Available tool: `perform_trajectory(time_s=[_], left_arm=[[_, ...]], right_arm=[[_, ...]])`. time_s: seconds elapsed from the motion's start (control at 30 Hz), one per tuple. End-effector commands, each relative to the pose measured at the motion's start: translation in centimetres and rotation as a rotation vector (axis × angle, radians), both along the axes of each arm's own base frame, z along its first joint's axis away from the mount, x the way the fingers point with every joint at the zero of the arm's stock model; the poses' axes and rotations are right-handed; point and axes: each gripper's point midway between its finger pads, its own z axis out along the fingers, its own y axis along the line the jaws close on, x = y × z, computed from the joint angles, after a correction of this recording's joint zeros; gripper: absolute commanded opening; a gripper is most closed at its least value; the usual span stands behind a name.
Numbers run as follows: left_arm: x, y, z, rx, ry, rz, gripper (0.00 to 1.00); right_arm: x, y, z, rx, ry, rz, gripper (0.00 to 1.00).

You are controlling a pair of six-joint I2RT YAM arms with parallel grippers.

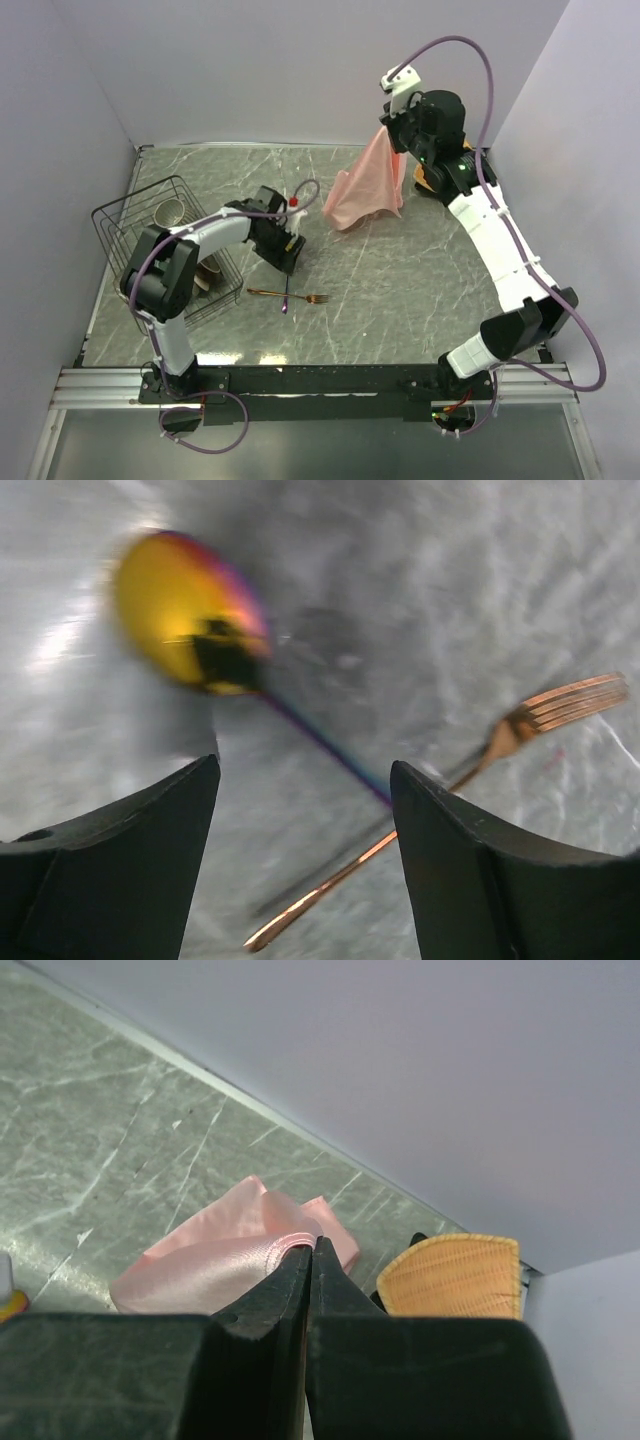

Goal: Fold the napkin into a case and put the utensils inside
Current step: Move the utensils to the center of the board.

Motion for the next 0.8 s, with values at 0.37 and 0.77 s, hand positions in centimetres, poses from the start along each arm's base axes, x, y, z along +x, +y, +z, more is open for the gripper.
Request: perform_trajectory(time_s=[0.37, 0.77], left_arm=[[-10.0, -10.4, -0.3, -0.194, 0.023, -0.355, 0.71], [-11.7, -12.8, 3.0, -0.277, -0.111, -0.395, 0.8]], right_arm=[[-2.2, -2.2, 5.6, 0.065, -0.111, -0.088, 0.0], [-3.5, -1.6, 6.6, 0.133, -0.107, -0.06, 0.0]])
